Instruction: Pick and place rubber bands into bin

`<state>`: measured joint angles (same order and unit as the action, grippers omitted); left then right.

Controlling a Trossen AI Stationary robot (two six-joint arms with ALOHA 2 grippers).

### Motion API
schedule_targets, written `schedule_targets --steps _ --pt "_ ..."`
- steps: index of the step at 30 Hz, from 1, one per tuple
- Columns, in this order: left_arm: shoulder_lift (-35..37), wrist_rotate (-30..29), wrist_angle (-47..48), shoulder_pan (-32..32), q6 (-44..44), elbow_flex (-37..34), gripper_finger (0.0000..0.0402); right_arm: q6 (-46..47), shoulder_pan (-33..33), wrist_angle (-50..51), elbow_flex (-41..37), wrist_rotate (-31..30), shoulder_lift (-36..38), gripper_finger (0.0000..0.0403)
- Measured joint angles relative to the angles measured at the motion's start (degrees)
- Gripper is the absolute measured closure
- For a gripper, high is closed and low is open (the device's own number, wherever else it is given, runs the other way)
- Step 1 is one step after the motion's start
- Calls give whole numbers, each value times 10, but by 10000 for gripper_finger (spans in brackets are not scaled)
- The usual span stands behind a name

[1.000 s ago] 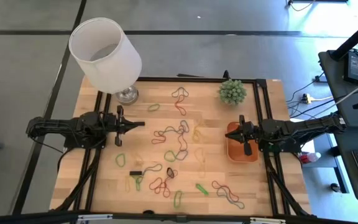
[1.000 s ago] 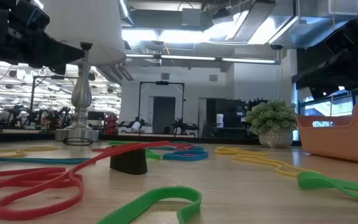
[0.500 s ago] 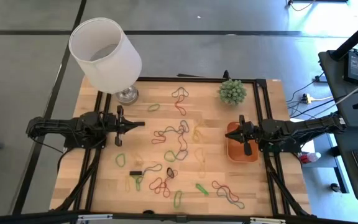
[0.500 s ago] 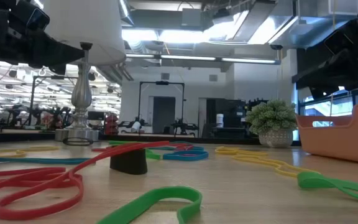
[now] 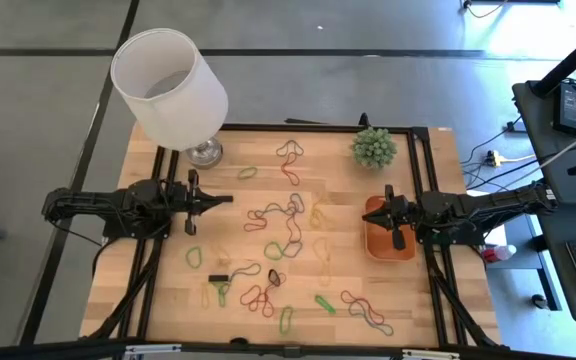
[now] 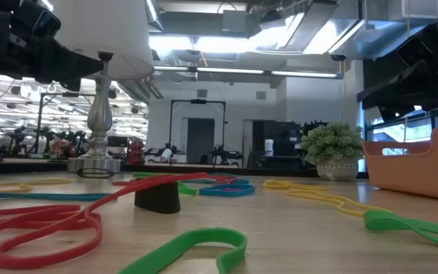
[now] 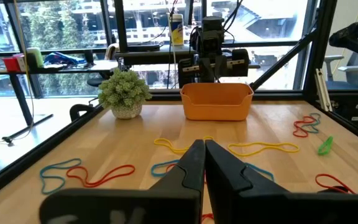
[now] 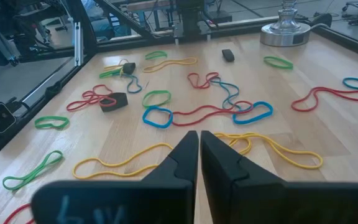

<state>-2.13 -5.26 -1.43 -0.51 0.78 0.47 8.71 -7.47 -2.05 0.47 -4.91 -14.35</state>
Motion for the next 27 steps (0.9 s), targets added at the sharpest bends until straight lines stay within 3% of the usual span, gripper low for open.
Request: schedule_targets --steps 18,27 --pt "0 -13 -1 0 5 0 395 0 0 0 0 0 0 380" --pt "0 -13 -2 0 -35 0 394 0 0 0 0 0 0 380"
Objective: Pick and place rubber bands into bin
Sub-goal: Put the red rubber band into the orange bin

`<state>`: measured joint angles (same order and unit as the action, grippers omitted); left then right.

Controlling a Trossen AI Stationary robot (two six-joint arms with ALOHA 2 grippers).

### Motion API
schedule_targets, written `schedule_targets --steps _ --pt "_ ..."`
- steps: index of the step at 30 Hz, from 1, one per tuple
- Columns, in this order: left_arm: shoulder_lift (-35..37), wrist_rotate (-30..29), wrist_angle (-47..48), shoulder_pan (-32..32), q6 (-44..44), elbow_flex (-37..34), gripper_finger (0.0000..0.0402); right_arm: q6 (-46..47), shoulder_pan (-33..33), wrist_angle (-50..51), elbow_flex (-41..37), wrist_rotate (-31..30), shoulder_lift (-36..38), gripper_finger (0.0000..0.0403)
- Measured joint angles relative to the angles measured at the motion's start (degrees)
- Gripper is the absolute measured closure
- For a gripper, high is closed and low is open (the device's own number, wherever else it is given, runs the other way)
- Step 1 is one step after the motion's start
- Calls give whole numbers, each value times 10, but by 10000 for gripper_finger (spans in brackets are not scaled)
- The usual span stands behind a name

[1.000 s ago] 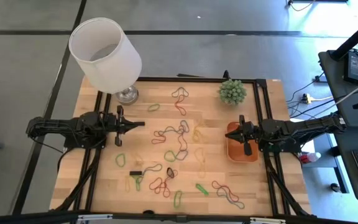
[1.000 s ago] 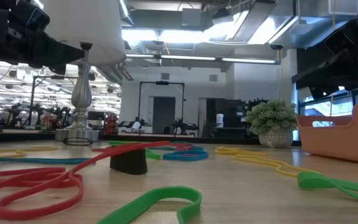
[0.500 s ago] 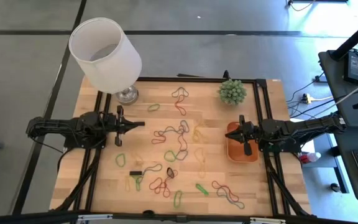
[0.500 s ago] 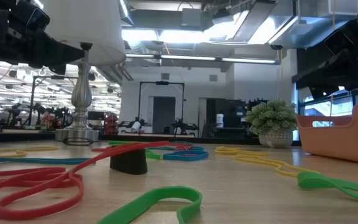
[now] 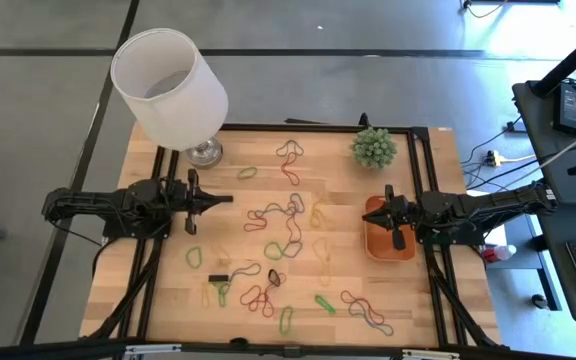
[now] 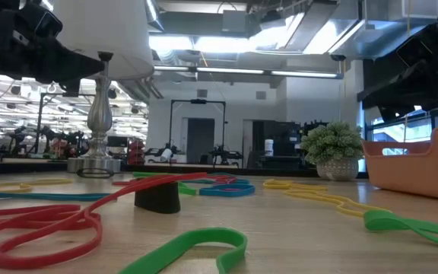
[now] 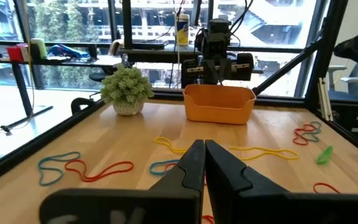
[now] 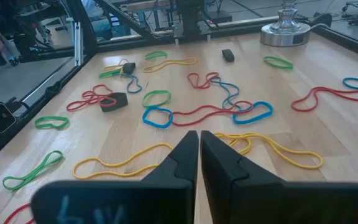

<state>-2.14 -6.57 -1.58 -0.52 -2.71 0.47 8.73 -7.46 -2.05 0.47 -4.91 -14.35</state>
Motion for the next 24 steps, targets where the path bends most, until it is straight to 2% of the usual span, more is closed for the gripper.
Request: schedule_targets --steps 4,8,14,19,24 --pt "-8 -6 10 2 -2 13 395 0 0 0 0 0 0 380" --pt "-56 -13 61 12 -11 70 398 0 0 0 0 0 0 380" --pt "-223 -69 194 28 -61 205 398 0 0 0 0 0 0 380" --pt "-380 -92 318 28 -104 313 398 0 0 0 0 0 0 380" --pt "-494 -92 330 28 -103 367 398 0 0 0 0 0 0 380"
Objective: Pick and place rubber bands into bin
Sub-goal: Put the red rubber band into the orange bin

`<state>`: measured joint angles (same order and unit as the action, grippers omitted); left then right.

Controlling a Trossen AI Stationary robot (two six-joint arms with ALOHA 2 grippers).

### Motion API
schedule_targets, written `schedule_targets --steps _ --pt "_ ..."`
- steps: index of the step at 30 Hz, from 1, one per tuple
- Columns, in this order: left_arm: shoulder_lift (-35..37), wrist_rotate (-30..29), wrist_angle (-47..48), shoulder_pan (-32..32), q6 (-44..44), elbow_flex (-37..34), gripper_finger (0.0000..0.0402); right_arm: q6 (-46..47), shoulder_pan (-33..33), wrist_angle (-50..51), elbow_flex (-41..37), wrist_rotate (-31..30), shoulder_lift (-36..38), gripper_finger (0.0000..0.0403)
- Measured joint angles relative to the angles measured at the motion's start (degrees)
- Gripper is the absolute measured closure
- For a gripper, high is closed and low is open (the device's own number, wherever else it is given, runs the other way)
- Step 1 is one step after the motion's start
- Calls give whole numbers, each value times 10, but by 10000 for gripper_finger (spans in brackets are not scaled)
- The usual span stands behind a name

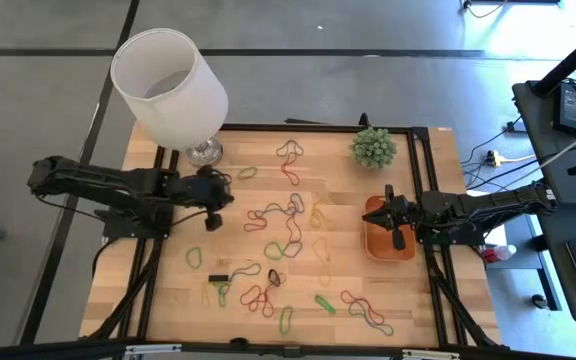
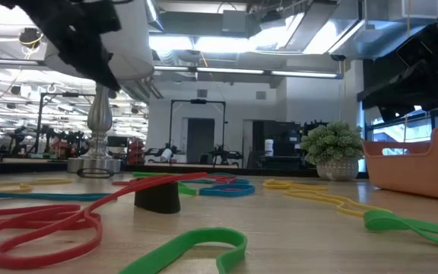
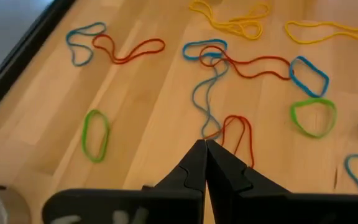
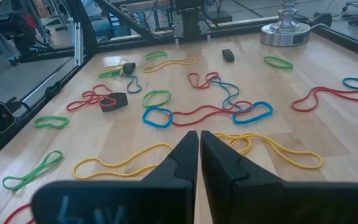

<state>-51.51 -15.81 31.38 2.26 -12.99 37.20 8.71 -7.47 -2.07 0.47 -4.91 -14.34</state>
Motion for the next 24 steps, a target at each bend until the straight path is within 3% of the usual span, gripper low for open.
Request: schedule_targets --steps 6,13,20,24 --pt "-75 0 -1 0 -50 24 398 0 0 0 0 0 0 380" --pt "-104 15 -10 0 -111 25 398 0 0 0 0 0 0 380" --pt "-107 40 -9 0 -18 25 399 0 0 0 0 0 0 380" --pt "-107 3 -9 -2 -13 25 400 0 0 0 0 0 0 380"
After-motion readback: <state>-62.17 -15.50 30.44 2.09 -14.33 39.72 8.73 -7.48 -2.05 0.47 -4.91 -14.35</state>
